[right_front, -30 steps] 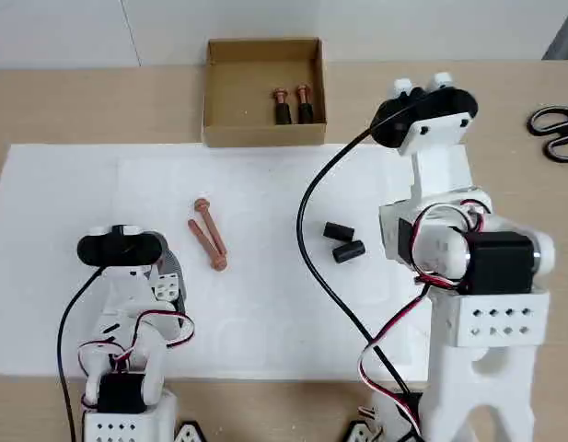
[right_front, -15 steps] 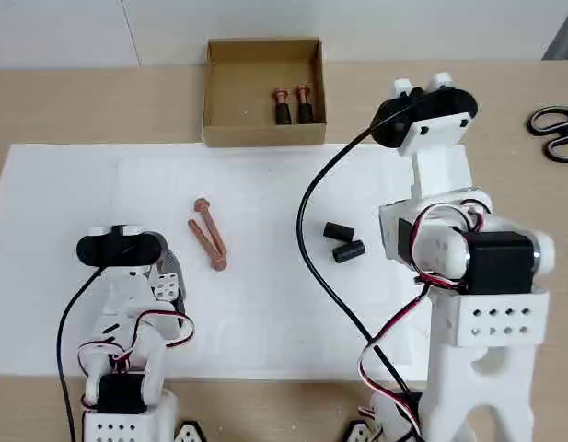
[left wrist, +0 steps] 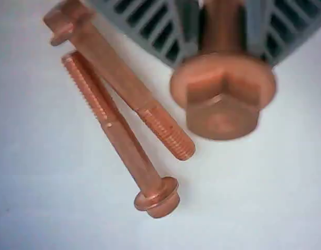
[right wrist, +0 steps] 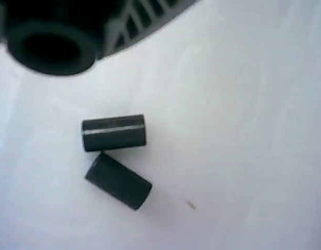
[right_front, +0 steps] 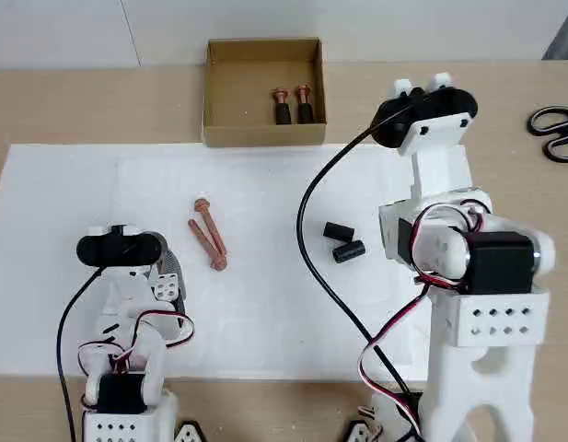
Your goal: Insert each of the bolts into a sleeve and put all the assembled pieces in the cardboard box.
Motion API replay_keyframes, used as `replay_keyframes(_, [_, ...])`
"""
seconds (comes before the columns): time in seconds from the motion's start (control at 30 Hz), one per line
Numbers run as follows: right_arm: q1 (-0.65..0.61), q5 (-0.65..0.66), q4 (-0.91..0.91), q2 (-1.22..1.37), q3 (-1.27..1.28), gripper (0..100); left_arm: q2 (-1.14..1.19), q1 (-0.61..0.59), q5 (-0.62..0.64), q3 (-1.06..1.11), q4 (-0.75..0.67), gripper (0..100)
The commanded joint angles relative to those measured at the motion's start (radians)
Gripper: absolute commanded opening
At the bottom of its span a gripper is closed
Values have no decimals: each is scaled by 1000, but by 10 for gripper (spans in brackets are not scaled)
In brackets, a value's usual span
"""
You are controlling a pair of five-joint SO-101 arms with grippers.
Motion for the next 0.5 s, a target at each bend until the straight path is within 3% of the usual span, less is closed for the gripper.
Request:
replay_keyframes(0.0, [-2,-5,-21,-28,-3,4,-15,5,5,-5,-26,5])
replay_keyframes(0.47, [-2,-5,-13,-28,-3,4,-15,5,5,-5,-26,5])
